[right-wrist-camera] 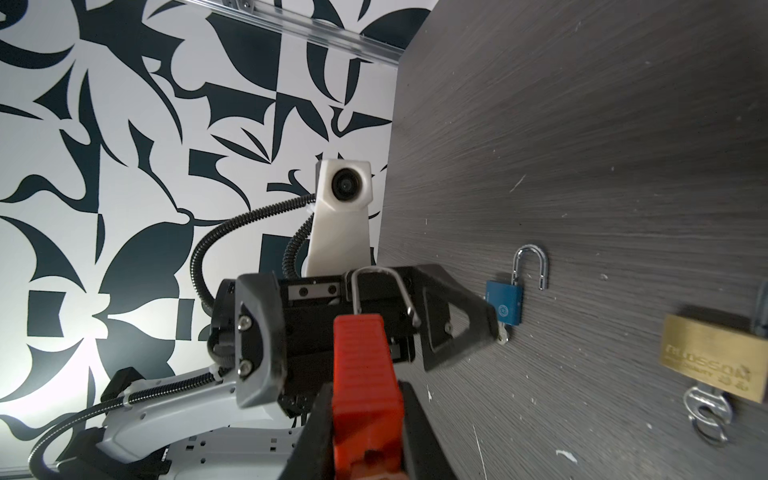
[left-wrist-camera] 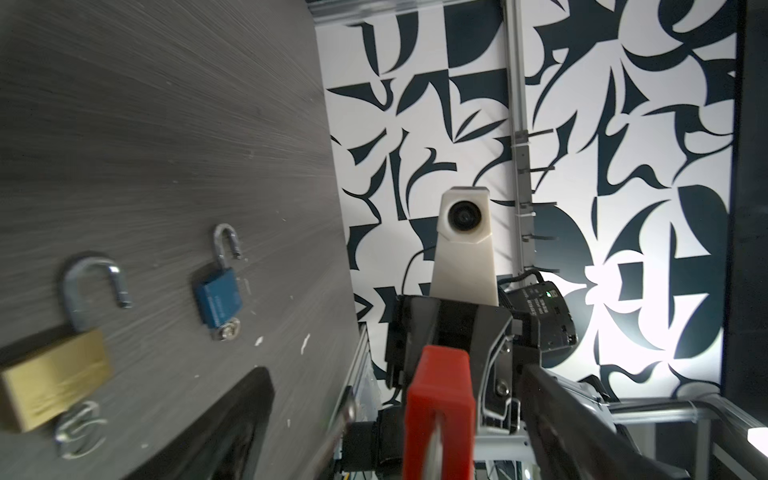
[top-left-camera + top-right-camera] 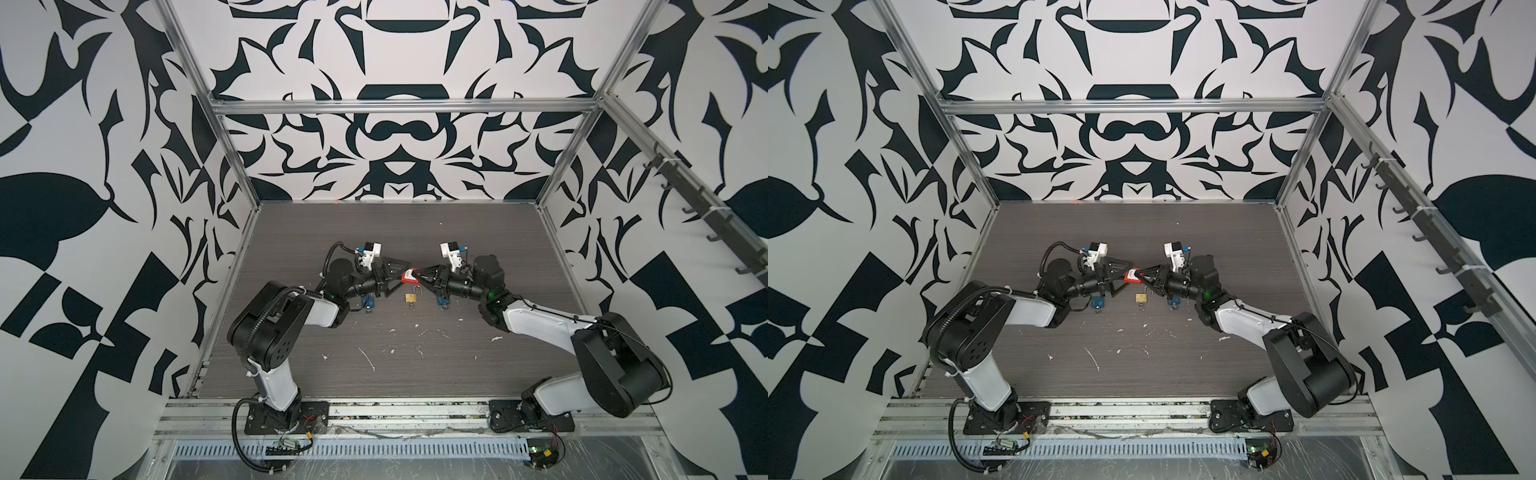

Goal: Lock with the key

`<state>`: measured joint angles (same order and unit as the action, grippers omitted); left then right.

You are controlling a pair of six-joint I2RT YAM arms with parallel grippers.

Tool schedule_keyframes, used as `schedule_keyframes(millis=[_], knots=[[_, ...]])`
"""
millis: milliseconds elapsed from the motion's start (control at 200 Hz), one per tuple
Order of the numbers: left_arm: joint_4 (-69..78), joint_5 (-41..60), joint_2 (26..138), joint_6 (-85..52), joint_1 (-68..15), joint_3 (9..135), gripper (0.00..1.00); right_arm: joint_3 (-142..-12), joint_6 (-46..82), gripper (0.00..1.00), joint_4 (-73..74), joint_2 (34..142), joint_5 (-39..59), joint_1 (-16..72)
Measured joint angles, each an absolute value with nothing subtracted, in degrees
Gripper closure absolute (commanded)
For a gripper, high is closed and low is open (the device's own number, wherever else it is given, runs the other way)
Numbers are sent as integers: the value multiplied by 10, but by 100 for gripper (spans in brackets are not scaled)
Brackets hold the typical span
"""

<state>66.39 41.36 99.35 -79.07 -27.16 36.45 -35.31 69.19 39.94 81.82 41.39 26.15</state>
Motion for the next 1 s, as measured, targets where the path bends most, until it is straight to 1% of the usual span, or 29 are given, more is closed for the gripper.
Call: schedule_keyframes(millis=[110, 185, 290, 340, 410, 475, 555, 735, 900, 1000], knots=[[566, 415, 936, -732, -217, 365, 1, -356, 690, 100, 345, 784, 426, 230], [433, 390, 881, -659, -193, 385, 1, -363, 689, 100, 307, 755, 434, 210], [228, 295, 821, -525, -211, 461, 1, -376, 696, 100, 272, 720, 452, 192], [168, 254, 798, -464, -230, 489, 1, -380, 708, 100, 268, 707, 465, 184], [124, 228, 769, -397, -246, 506, 1, -382, 732, 100, 266, 696, 481, 175], [107, 228, 754, -353, -253, 508, 1, -386, 752, 100, 266, 693, 496, 170], [106, 255, 756, -318, -250, 503, 1, -392, 779, 100, 266, 694, 510, 167], [192, 349, 785, -313, -248, 460, 0, -399, 819, 100, 271, 694, 533, 166], [280, 420, 816, -358, -249, 455, 10, -404, 831, 100, 271, 696, 545, 166], [313, 447, 823, -382, -256, 457, 14, -404, 836, 100, 276, 707, 549, 166]])
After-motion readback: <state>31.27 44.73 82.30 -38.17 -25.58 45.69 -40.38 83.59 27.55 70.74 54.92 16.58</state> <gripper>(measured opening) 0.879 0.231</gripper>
